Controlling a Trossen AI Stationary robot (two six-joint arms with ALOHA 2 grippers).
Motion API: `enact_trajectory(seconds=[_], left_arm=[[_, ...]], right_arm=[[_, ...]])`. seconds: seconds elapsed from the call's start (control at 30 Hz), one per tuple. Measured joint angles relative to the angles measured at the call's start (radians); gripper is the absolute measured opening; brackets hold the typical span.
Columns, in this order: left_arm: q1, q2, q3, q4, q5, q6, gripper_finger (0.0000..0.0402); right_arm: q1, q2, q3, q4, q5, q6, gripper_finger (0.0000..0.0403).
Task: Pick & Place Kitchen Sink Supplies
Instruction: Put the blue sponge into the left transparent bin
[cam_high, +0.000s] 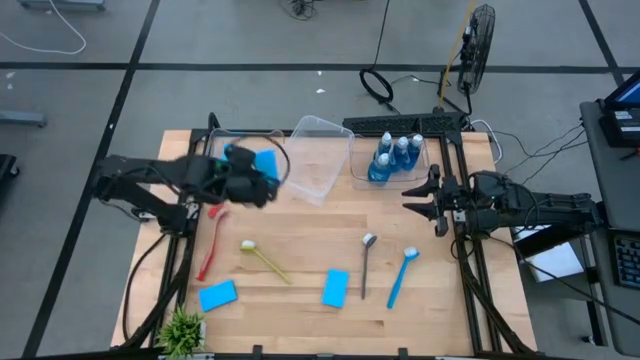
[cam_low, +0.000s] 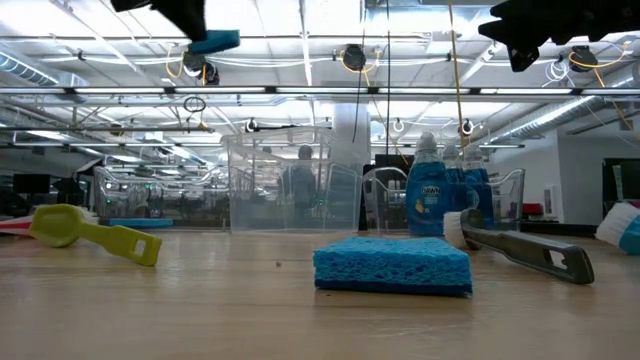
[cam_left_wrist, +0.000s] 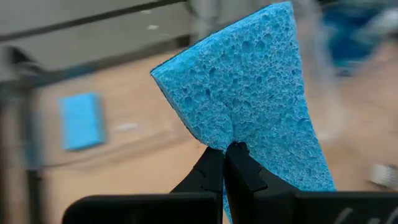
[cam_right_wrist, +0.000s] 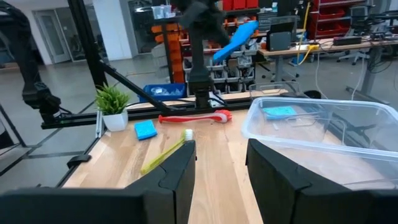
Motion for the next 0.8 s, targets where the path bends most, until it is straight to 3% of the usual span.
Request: enact_trajectory(seconds=[0.27,0.47,0.8], left_arm=[[0.23,-0.097,0.0,-0.12,0.045,0.17,0.0],[0.415,-0.119,0.0,-0.118,0.116,0.348,0.0],[0.698,-0.119,0.0,-0.046,0.261,0.591,0.0]], right_arm=[[0.0,0.0,0.0,0.0,-0.003,-0.048,0.013],[0.0,0.0,0.0,-0.002,0.017,-0.141,0.013],[0.0,0.0,0.0,-0.006,0.049,-0.128,0.013]])
